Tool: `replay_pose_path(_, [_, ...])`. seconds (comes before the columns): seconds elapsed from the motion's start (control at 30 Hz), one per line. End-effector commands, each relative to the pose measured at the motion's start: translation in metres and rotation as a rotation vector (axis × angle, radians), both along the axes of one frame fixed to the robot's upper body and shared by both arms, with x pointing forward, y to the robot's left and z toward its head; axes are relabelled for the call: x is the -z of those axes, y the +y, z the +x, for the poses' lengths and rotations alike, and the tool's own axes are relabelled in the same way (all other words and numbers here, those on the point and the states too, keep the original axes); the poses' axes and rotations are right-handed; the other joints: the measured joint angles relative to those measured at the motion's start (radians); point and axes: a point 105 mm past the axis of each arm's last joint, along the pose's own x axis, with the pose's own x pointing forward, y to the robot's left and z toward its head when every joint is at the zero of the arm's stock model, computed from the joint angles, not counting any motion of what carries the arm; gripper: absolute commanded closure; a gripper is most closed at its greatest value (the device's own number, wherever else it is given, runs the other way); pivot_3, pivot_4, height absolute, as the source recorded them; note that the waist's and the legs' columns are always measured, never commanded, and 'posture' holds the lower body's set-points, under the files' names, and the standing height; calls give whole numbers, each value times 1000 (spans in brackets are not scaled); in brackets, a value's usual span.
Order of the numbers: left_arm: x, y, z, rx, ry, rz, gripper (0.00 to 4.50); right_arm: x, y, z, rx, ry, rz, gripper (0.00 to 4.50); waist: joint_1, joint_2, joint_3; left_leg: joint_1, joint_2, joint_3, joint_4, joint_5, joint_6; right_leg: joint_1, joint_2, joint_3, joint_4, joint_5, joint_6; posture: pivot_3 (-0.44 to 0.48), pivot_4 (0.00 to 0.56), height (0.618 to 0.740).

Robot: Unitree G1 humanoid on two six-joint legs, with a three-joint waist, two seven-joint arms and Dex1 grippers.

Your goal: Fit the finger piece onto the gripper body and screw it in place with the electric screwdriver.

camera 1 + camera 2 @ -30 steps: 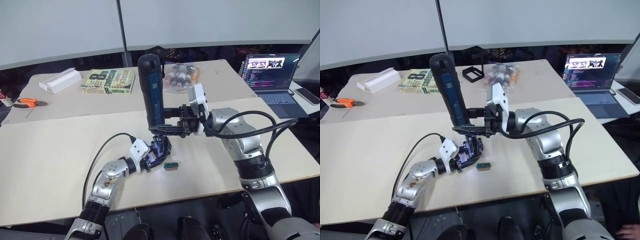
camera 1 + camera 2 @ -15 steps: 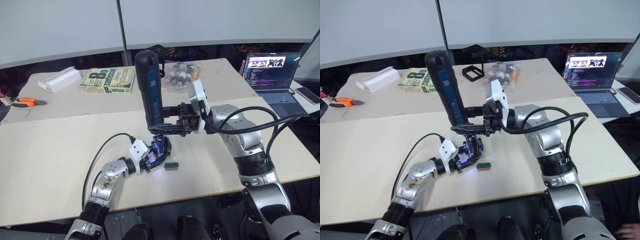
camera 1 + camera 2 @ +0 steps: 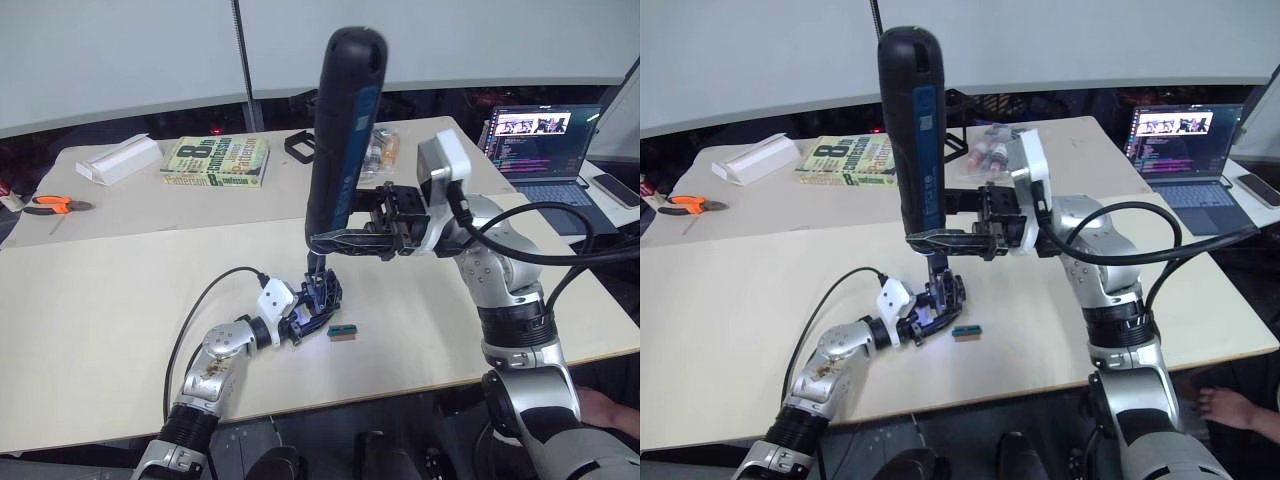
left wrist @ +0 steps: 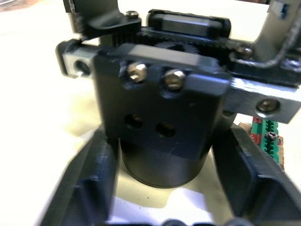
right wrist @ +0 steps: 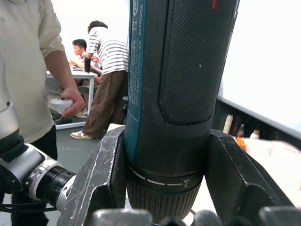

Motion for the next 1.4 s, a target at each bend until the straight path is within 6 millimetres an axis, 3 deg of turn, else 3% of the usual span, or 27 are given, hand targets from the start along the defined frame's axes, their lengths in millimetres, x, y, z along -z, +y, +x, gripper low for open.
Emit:
replay_pose_path(0.03, [-5, 9, -4, -19, -13, -11, 15, -27, -14, -16, -24, -84, 67, 2569, 0, 0, 0, 0, 0, 0, 0, 0, 0, 0, 0, 0, 0, 0, 0, 0, 150, 740])
replay_pose_path(0.2, [-11, 24, -8, -56, -41, 2, 15, -32, -27, -19, 14, -83, 64, 2569, 0, 0, 0, 0, 0, 0, 0, 0, 1, 0, 0, 0, 0, 0, 0, 0, 150, 740])
replay_pose_path(0.3, [-21, 51, -24, -90, -67, 2, 15, -30, -56, -11, 138, -78, 30, 2569, 2, 0, 1, -1, 0, 0, 0, -1, 2, -1, -1, 0, 0, 0, 0, 0, 150, 740])
replay_pose_path(0.5, [-43, 89, -76, -28, -116, -4, 15, -12, -105, 0, 348, -69, -55, 2569, 8, 1, 2, -3, 0, 1, 0, -3, 4, -1, -2, 1, -3, 0, 0, 0, 150, 740])
replay_pose_path(0.67, [-51, 120, -113, -23, -120, 33, 15, 7, -140, 5, 505, -64, -104, 2569, 14, 3, 4, -2, 1, 1, 0, -6, 9, 0, -2, 1, -3, 0, 0, 0, 150, 740])
replay_pose_path(0.8, [-53, 140, -127, -52, -105, 71, 15, 24, -168, 7, 612, -39, -135, 2569, 21, 4, 6, -1, 1, 2, 0, -6, 10, 1, -2, 0, -2, 0, 0, 0, 150, 740])
replay_pose_path(0.93, [-52, 152, -134, -51, -82, 98, 15, 36, -182, 8, 658, -24, -150, 2569, 25, 4, 6, -1, 1, 2, 0, -6, 10, 2, -1, -1, -2, 0, 0, 0, 150, 740])
replay_pose_path(1.03, [-52, 152, -135, -41, -71, 97, 15, 38, -181, 7, 650, -23, -147, 2569, 24, 5, 7, -1, 1, 2, 0, -6, 10, 2, -1, -1, -2, 0, 0, 0, 150, 740])
replay_pose_path(1.1, [-53, 145, -132, -18, -63, 83, 15, 34, -169, 4, 603, -30, -131, 2569, 24, 5, 7, -1, 1, 2, 0, -6, 10, 1, -1, -1, -2, 0, 0, 0, 150, 740])
replay_pose_path(1.27, [-45, 109, -125, 102, -5, 108, 15, 22, -124, -8, 453, -25, -59, 2569, 22, 5, 8, 0, 2, 2, 0, -6, 10, 1, -1, -1, -2, 0, 0, 0, 150, 740])
replay_pose_path(1.4, [-37, 75, -105, 163, -26, 139, 15, 25, -87, -21, 330, -6, -9, 2569, 26, 5, 8, 0, 2, 2, 0, -6, 9, 2, -1, -1, -2, 0, -1, 0, 150, 740])
